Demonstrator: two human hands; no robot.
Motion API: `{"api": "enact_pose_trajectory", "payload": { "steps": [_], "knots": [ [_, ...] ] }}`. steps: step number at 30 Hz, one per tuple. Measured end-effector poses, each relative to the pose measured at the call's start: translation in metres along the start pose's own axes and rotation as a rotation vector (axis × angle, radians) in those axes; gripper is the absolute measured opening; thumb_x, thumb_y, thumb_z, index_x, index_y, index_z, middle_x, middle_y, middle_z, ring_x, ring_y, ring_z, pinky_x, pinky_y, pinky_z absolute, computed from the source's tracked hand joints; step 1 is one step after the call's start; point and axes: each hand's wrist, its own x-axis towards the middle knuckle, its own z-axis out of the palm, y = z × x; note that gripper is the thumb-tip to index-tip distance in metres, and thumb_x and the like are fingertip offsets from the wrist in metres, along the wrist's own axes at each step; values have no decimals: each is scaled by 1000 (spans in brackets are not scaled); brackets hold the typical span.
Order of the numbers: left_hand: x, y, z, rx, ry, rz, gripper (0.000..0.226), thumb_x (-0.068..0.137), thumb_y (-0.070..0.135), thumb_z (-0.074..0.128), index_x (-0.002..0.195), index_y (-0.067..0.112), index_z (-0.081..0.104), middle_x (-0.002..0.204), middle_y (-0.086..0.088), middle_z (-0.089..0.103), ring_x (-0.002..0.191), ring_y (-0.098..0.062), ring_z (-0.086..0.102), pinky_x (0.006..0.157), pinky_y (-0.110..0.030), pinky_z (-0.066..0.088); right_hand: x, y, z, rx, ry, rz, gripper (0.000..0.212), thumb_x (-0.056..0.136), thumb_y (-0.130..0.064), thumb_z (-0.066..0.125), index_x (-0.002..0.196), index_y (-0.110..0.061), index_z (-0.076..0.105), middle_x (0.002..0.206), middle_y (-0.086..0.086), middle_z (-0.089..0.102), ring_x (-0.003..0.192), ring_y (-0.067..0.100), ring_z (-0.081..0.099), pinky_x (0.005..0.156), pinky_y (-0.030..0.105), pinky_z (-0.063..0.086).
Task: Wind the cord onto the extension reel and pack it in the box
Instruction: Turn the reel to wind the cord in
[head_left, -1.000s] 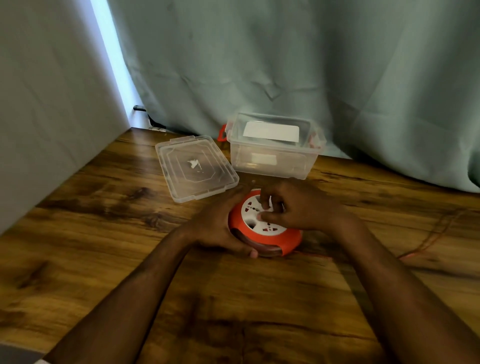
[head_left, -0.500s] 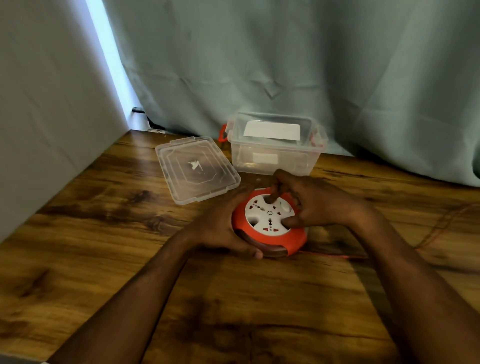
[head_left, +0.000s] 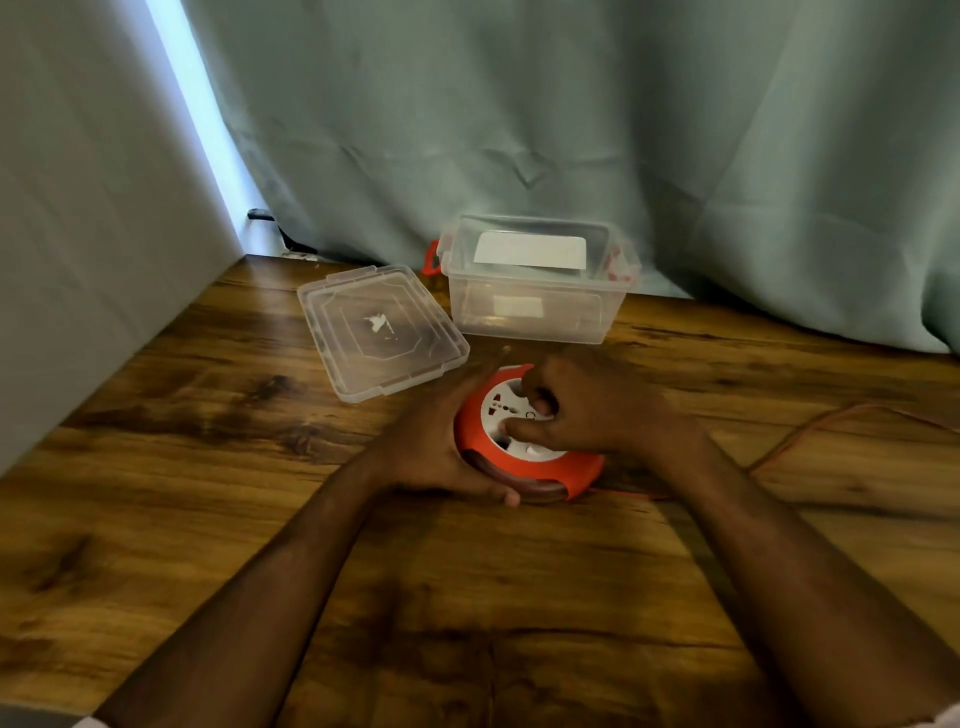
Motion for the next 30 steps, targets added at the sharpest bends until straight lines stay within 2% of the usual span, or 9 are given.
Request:
{"api": "enact_pose_trajectory", "payload": {
  "steps": [3, 5, 8, 12, 15, 19, 22, 25, 30],
  "knots": [
    [1, -2, 0, 10, -30, -16, 121, 57, 38, 100, 146, 54, 19, 138, 41, 37, 124, 28, 41, 100, 0, 37, 1, 2, -4, 76, 8, 38, 34, 86, -58, 71, 74, -28, 58, 97, -10, 76, 80, 9, 72, 56, 14, 39],
    [2, -3, 0, 20, -38, -44, 124, 55, 48, 99, 152, 50, 22, 146, 35, 40, 131, 18, 42, 108, -10, 39, -1, 9, -16, 152, -56, 48, 19, 87, -39, 77, 94, -38, 60, 90, -16, 71, 81, 0, 67, 61, 16, 41],
    [1, -3, -2, 37, -50, -60, 133, 52, 59, 96, 159, 41, 19, 160, 20, 37, 143, -1, 40, 118, -31, 40, -6, 24, -27, 320, -183, 35, 49, 81, -18, 82, 120, -39, 60, 110, -19, 70, 79, -15, 59, 64, 15, 43],
    [2, -2, -4, 65, -74, -48, 139, 51, 60, 95, 161, 41, 12, 168, 16, 22, 151, -7, 29, 124, -36, 31, -7, 31, -23, 385, -220, 30, 67, 80, -25, 85, 134, -47, 52, 134, -25, 62, 105, 4, 66, 76, 30, 61],
    [2, -4, -3, 186, -93, -23, 147, 48, 67, 93, 161, 44, 1, 172, 15, 5, 157, -11, 12, 126, -37, 17, -4, 31, -17, 365, -228, 25, 67, 82, -23, 82, 138, -44, 52, 140, -20, 59, 103, 3, 62, 71, 20, 53],
    [-1, -2, -1, 180, -48, 2, 143, 48, 66, 94, 161, 38, 12, 168, 15, 21, 151, -6, 25, 125, -34, 25, -4, 31, -16, 333, -220, 29, 61, 79, -25, 85, 129, -42, 55, 138, -21, 58, 83, -14, 54, 65, 13, 44],
    [-2, 0, -1, 174, -36, -8, 141, 51, 59, 96, 161, 36, 12, 167, 15, 23, 146, 0, 25, 123, -30, 26, -7, 27, -17, 253, -177, 17, 63, 74, -41, 88, 122, -45, 47, 133, -16, 59, 101, -3, 55, 70, 14, 45],
    [-2, -1, -2, 170, -45, -24, 141, 52, 61, 95, 162, 38, 9, 167, 14, 22, 149, -5, 26, 125, -37, 28, -5, 23, -15, 175, -144, 8, 57, 71, -56, 86, 113, -39, 51, 119, -14, 63, 106, 9, 60, 72, 17, 49],
    [-1, -4, -2, 164, -64, -14, 140, 52, 65, 93, 161, 42, 8, 168, 16, 20, 151, -8, 26, 125, -43, 30, -4, 13, -15, 63, -147, 20, 44, 74, -67, 79, 80, -29, 58, 81, -12, 64, 72, 9, 61, 59, 23, 47]
  ]
}}
